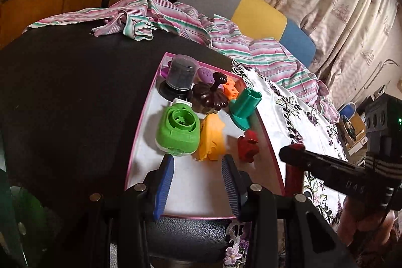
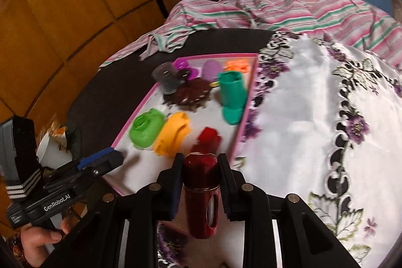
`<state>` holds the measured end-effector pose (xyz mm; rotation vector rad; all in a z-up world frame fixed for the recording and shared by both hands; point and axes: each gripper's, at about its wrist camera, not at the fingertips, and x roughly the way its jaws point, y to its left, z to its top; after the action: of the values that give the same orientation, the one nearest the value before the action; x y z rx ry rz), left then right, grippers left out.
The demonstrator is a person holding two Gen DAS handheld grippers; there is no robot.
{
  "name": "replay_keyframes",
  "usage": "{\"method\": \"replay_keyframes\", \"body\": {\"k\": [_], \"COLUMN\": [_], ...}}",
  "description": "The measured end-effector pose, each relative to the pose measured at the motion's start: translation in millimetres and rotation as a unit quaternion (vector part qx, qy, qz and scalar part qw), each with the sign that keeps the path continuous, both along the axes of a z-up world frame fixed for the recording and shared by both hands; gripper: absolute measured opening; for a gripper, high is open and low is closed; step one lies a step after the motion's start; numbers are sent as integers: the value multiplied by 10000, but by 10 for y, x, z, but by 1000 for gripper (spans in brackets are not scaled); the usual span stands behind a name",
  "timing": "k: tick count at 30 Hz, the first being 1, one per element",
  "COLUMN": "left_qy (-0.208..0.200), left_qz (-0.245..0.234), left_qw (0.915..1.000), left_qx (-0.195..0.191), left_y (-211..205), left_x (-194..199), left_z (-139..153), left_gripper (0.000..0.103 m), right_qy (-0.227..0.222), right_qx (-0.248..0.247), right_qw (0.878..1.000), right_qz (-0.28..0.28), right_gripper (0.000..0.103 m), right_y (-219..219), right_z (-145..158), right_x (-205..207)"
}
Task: Organize rigid objects
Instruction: 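Lower the red tube into the tray and open the right gripper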
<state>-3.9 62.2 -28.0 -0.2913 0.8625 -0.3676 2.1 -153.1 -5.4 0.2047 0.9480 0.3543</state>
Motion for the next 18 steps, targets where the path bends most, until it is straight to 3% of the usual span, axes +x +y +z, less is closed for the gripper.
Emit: {"method": "replay_keyframes", "body": {"k": [9, 14, 18], "left_qy": [-23, 23, -12], "left_qz": [-19, 95, 421], "left_qw": [9999, 9999, 9991], "left_qx": [-113, -89, 99], "left_y": [53, 98, 172], "left_x": [-29, -37, -42], "left_z": [76, 125, 182], "left_gripper": [40, 40, 46], "right_qy": [156, 233, 138], "right_qx": [-263, -89, 147], "right_qw": [9984, 9979, 9990], "right_qz": [465, 598, 396], "right_gripper": [30, 35, 39], "right_y": [412, 508, 430], "right_z": [-84, -102, -44], "right_x": [59, 68, 13]}}
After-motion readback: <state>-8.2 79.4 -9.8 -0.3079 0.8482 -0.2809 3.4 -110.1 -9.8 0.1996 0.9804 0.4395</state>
